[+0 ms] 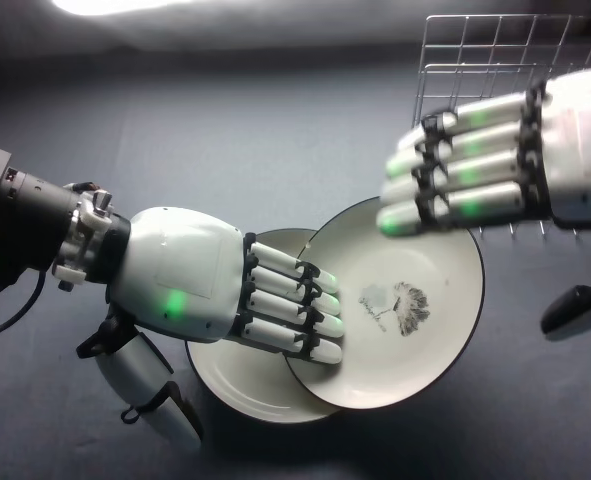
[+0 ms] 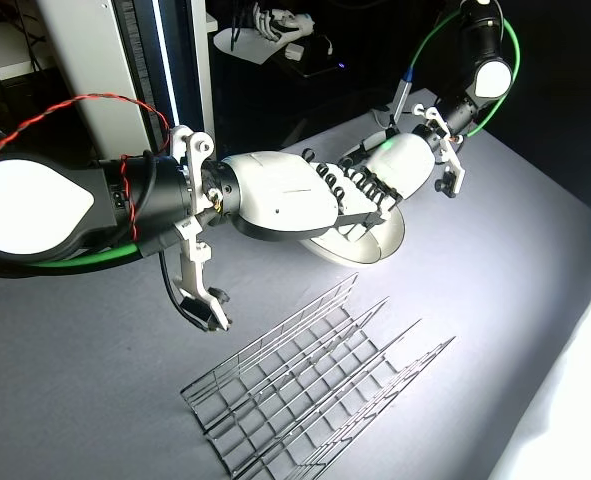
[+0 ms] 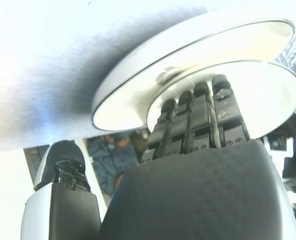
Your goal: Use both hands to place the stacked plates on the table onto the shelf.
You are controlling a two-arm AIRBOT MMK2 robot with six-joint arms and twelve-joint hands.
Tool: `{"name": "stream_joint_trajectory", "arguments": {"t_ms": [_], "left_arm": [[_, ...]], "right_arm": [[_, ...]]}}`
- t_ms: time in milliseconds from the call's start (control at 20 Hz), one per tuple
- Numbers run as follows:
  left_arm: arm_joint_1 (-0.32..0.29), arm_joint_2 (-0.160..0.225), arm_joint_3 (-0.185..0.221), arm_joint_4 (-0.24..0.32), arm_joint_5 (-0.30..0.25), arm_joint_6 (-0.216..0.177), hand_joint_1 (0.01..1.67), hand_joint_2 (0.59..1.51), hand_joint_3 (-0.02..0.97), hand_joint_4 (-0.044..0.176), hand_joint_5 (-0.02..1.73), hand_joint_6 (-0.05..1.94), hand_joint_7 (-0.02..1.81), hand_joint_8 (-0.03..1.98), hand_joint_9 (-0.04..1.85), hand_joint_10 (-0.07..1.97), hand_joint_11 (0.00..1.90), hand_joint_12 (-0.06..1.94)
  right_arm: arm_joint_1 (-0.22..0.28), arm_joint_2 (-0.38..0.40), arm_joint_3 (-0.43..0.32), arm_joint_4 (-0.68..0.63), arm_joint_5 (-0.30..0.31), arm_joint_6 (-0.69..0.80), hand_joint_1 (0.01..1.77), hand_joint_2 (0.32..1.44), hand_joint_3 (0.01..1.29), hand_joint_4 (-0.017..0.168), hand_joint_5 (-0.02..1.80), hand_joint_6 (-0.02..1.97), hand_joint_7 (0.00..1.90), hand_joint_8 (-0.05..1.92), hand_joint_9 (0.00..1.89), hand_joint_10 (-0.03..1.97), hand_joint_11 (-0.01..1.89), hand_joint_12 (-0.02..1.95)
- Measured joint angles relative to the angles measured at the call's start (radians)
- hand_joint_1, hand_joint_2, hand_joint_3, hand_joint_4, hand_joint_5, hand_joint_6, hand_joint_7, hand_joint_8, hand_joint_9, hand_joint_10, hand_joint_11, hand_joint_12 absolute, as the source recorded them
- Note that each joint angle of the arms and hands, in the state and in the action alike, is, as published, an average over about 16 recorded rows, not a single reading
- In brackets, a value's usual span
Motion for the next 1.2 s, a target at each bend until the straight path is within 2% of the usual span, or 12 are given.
{"name": "stream_joint_trajectory", "arguments": {"t_ms": [250, 500, 850, 1200], "left_arm": [[-0.009, -0.011, 0.002, 0.002, 0.006, -0.006, 0.02, 1.09, 0.021, -0.001, -0.01, -0.02, -0.01, -0.02, 0.01, 0.0, 0.01, 0.01], [-0.012, -0.015, 0.006, 0.003, 0.006, -0.01, 0.02, 1.088, 0.022, -0.001, -0.01, -0.01, -0.01, -0.02, 0.01, 0.0, 0.01, 0.01], [-0.016, -0.02, 0.012, 0.005, 0.006, -0.013, 0.02, 1.091, 0.022, 0.0, -0.01, -0.01, -0.01, -0.02, 0.01, 0.0, 0.01, 0.01], [-0.018, -0.024, 0.017, 0.005, 0.005, -0.014, 0.02, 1.093, 0.021, 0.0, 0.0, -0.01, -0.01, -0.02, 0.01, -0.01, 0.01, 0.01]], "right_arm": [[-0.017, -0.004, -0.013, -0.021, 0.017, 0.003, 0.81, 0.98, 0.02, 0.003, 0.16, 0.02, 0.19, 0.01, 0.2, 0.01, 0.01, 0.62], [-0.039, -0.007, -0.033, -0.03, 0.006, 0.006, 0.99, 0.98, 0.02, 0.003, 0.24, 0.02, 0.29, 0.01, 0.29, 0.01, 0.01, 0.81], [-0.064, -0.039, -0.041, -0.031, -0.031, 0.007, 1.02, 1.01, 0.02, 0.003, 0.36, 0.02, 0.4, 0.01, 0.41, 0.01, 0.05, 0.95], [-0.077, -0.112, 0.008, -0.029, -0.073, 0.007, 1.04, 1.05, 0.02, 0.003, 0.44, 0.02, 0.5, 0.01, 0.5, 0.01, 0.12, 0.96]]}}
